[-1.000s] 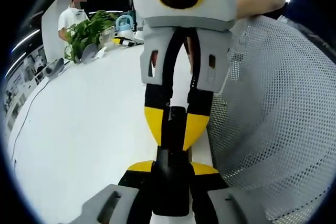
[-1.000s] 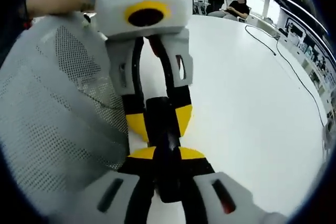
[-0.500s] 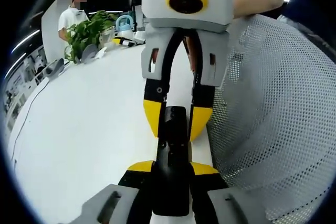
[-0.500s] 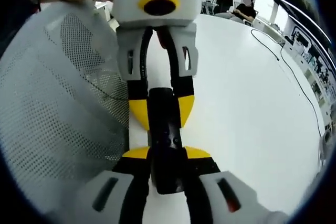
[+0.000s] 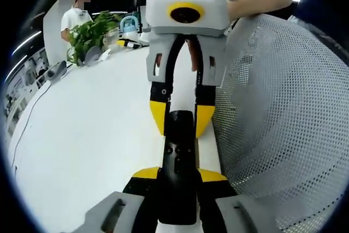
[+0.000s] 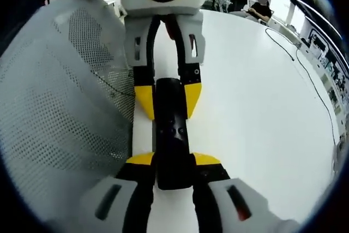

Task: Press the specified remote control buttons in sequence, fully releasing each button before pressing the next.

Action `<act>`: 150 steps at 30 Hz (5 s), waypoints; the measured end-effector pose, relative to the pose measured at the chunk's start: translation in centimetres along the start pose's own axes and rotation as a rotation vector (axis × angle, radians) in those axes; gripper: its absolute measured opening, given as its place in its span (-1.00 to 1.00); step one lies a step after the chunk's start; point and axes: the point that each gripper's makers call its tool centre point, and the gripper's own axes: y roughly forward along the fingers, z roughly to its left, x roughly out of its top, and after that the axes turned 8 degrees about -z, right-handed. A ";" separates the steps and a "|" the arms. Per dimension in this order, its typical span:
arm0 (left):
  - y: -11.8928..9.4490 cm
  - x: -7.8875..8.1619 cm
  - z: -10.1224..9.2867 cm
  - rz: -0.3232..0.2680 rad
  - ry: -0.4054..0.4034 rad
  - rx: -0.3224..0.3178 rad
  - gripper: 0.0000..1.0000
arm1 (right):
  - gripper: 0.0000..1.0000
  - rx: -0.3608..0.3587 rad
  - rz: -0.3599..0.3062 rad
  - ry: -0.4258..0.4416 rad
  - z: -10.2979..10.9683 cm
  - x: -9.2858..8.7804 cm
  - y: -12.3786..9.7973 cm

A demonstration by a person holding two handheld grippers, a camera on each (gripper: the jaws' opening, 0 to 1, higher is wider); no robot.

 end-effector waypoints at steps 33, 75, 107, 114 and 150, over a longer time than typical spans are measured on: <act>-5.4 2.4 2.8 -0.089 -0.170 0.231 1.00 | -0.52 0.004 -0.030 -0.020 -0.3 -0.2 -0.2; -17.4 7.8 0.4 -0.571 -0.377 0.711 1.00 | -0.52 -0.012 -0.026 -0.019 -1.1 0.0 0.0; -17.3 7.0 0.5 -0.514 -0.350 0.741 0.91 | -0.51 -0.020 0.064 0.007 -11.0 -0.5 -0.6; -17.3 6.9 0.6 -0.510 -0.353 0.744 0.90 | -0.51 -0.021 0.078 0.017 -13.1 -0.7 -0.8; -17.0 6.5 0.6 -0.493 -0.377 0.736 0.90 | -0.51 -0.018 0.129 0.018 -19.1 -1.0 -1.3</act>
